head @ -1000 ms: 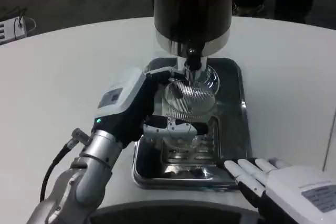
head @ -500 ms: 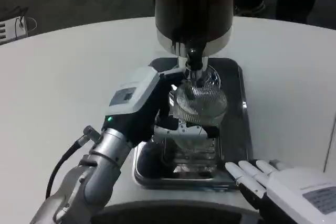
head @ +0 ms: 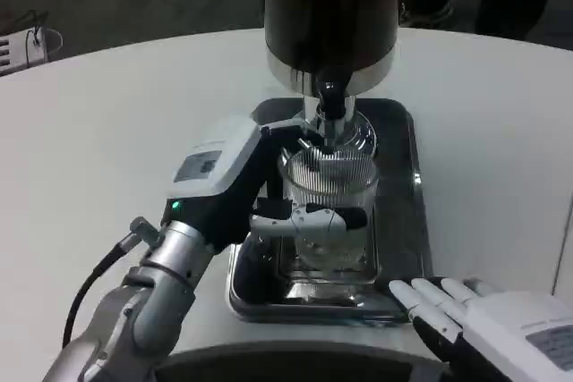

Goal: Grasp the cup under the faucet to collect the drink, then remove the cup.

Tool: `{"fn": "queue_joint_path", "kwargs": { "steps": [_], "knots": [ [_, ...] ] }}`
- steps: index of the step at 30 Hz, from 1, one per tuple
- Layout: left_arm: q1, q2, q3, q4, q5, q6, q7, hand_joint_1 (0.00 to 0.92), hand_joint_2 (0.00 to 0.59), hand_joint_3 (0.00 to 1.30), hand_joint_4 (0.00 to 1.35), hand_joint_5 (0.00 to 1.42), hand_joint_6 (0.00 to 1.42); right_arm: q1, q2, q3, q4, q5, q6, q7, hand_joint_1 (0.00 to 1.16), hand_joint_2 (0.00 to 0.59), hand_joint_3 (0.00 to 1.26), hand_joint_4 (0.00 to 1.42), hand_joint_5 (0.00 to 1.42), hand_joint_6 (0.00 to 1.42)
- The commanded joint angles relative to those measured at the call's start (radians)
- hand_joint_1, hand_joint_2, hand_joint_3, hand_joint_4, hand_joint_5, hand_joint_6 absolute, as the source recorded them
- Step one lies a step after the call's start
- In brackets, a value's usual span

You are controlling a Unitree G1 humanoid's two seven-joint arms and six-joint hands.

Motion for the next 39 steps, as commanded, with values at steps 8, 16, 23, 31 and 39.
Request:
{"fn": "queue_joint_path", "kwargs": {
  "steps": [8,16,23,31,39],
  "knots": [
    [0.023,0.012,-0.003,-0.093,0.039,0.045,-0.004,0.234,0.026,0.51,0.37,0.73,1.12,0.023,0.014,-0.051,-0.014,0.082,0.019,0.023,0.54,0.419,0.0,0.0,0.0,0.0],
    [0.035,0.018,-0.011,-0.134,0.065,0.078,-0.014,0.214,0.022,0.46,0.26,0.53,0.9,0.036,-0.024,-0.091,-0.014,0.149,0.064,0.026,0.54,0.42,0.0,0.0,0.0,0.0],
    [0.055,0.017,-0.009,-0.196,0.065,0.103,-0.025,0.213,0.016,0.43,0.21,0.46,0.83,0.048,-0.072,-0.117,-0.014,0.197,0.095,0.017,0.54,0.421,0.0,0.0,0.0,0.0],
    [0.132,0.046,0.038,-0.312,0.029,0.117,-0.081,0.187,0.015,0.41,0.2,0.43,0.78,0.085,-0.093,-0.13,-0.014,0.229,0.104,-0.004,0.54,0.421,0.0,0.0,0.0,0.0],
    [0.252,0.083,0.121,-0.481,-0.03,0.129,-0.142,0.166,0.004,0.39,0.2,0.43,0.78,0.104,-0.105,-0.127,-0.014,0.239,0.107,-0.025,0.54,0.421,0.0,0.0,0.0,0.0]
  ]
}}
